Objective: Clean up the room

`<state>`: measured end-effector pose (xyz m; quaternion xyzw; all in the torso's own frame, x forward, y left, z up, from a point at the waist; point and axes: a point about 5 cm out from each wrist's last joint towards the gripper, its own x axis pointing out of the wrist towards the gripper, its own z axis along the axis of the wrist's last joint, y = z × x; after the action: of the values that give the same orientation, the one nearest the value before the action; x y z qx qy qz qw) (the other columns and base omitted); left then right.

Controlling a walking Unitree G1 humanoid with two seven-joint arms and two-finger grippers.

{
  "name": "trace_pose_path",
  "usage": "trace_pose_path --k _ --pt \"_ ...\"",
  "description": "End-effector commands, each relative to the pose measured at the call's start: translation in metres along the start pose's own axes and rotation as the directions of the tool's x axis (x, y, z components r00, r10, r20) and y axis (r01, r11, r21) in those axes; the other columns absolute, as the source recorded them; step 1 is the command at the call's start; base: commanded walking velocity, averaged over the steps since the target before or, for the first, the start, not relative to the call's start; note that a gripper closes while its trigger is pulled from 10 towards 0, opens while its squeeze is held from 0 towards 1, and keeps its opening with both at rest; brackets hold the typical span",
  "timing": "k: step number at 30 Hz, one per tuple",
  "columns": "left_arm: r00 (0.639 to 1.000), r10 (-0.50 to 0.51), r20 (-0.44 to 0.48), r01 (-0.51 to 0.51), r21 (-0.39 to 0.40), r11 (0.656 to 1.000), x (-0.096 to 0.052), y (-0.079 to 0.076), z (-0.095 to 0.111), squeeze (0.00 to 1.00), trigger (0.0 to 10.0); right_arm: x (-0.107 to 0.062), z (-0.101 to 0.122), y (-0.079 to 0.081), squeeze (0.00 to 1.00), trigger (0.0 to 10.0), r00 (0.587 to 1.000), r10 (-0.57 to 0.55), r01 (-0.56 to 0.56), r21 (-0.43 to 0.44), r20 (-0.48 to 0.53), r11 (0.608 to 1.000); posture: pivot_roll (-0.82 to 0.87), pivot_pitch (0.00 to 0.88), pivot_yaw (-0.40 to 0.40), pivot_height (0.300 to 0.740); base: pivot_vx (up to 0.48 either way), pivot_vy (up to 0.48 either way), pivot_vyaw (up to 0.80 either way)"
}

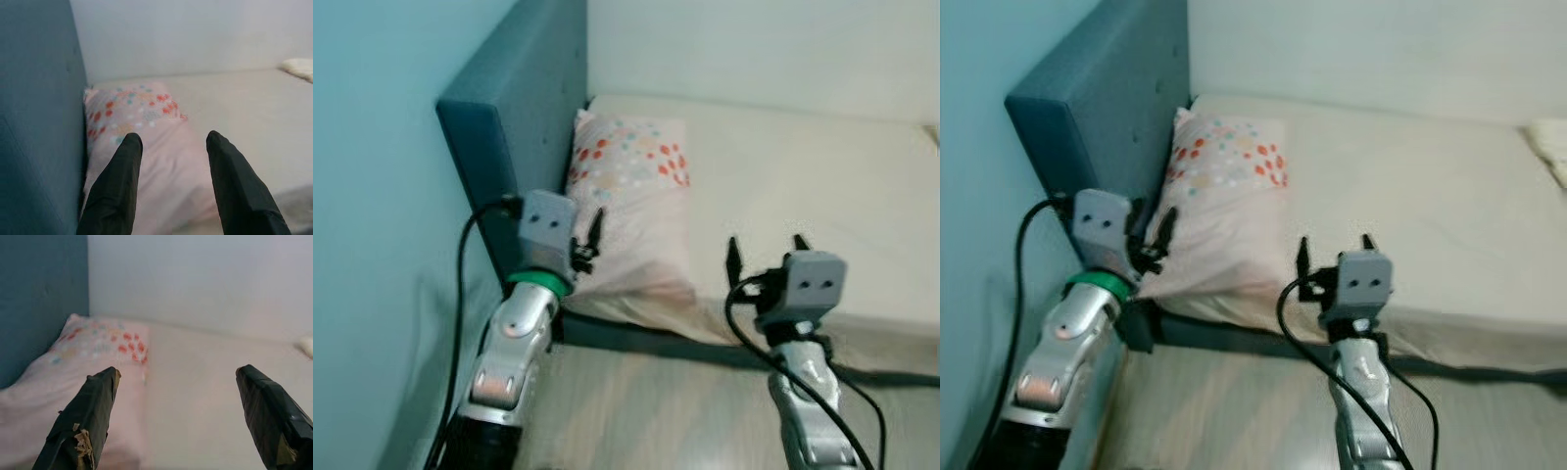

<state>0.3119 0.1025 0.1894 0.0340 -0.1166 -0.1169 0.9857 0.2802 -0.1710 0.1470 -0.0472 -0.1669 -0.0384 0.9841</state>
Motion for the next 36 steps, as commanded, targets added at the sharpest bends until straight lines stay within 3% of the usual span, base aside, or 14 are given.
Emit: trace_pose_path --k 1,6,7,10,11,14,20,26,36 --pt "1.0 0.006 -0.012 -0.006 0.008 1.0 -0.001 0.003 -0.002 0.0 10.0 -0.002 -0.004 0.003 0.0 10.0 1.0 0.001 0.0 0.021 -0.024 1.0 0.02 0.055 0.001 0.734 -0.337 0.0 -0.8" --pt "1.0 -0.006 -0.026 0.005 -0.004 1.0 -0.002 0.003 -0.004 0.0 10.0 -0.003 -0.007 0.002 0.0 10.0 0.999 -0.011 0.013 0.035 -0.039 0.999 0.02 0.055 0.001 0.734 -0.309 0.0 -0.8" --pt "0.994 -0.061 -0.088 0.058 -0.03 0.998 -0.004 -0.001 -0.014 0.0 10.0 -0.006 -0.015 -0.002 0.0 10.0 0.997 -0.028 0.031 0.048 -0.073 0.998 0.02 0.055 0.001 0.734 0.0 0.0 -0.8" --pt "0.984 -0.101 -0.149 0.099 -0.024 0.995 -0.008 -0.003 -0.026 0.0 10.0 -0.009 -0.024 -0.007 0.0 10.0 0.993 -0.036 0.042 0.045 -0.112 0.998 0.02 0.055 0.001 0.734 0.0 0.0 -0.8" --pt "0.967 -0.135 -0.215 0.133 -0.02 0.991 -0.014 -0.005 -0.041 0.0 10.0 -0.014 -0.035 -0.012 0.0 10.0 0.987 -0.046 0.052 0.038 -0.154 0.998 0.02 0.055 0.001 0.734 0.0 0.0 0.0" --pt "0.925 -0.116 -0.361 0.147 0.061 0.987 -0.027 0.001 -0.075 0.0 10.0 -0.024 -0.053 -0.021 0.0 10.0 0.972 -0.062 0.067 0.014 -0.227 0.998 0.02 0.052 0.003 0.734 0.0 0.0 0.0" --pt "0.899 -0.063 -0.434 0.108 0.079 0.991 -0.035 0.01 -0.092 0.0 10.0 -0.025 -0.057 -0.024 0.0 10.0 0.967 -0.074 0.08 0.017 -0.244 0.997 0.02 0.051 0.007 0.734 0.0 0.0 -0.67" --pt "0.854 0.06 -0.517 -0.007 0.105 0.994 -0.045 0.03 -0.114 0.0 10.0 -0.02 -0.059 -0.012 0.0 10.0 0.972 -0.044 0.054 0.038 -0.232 0.998 0.01 0.041 0.02 0.734 0.0 0.0 -0.53" --pt "0.855 0.009 -0.518 0.032 0.07 0.997 -0.047 0.021 -0.12 0.0 10.0 -0.02 -0.066 0.008 0.0 10.0 0.969 0.023 -0.008 0.062 -0.245 0.998 0.01 0.036 0.024 0.734 0.0 0.0 0.0"
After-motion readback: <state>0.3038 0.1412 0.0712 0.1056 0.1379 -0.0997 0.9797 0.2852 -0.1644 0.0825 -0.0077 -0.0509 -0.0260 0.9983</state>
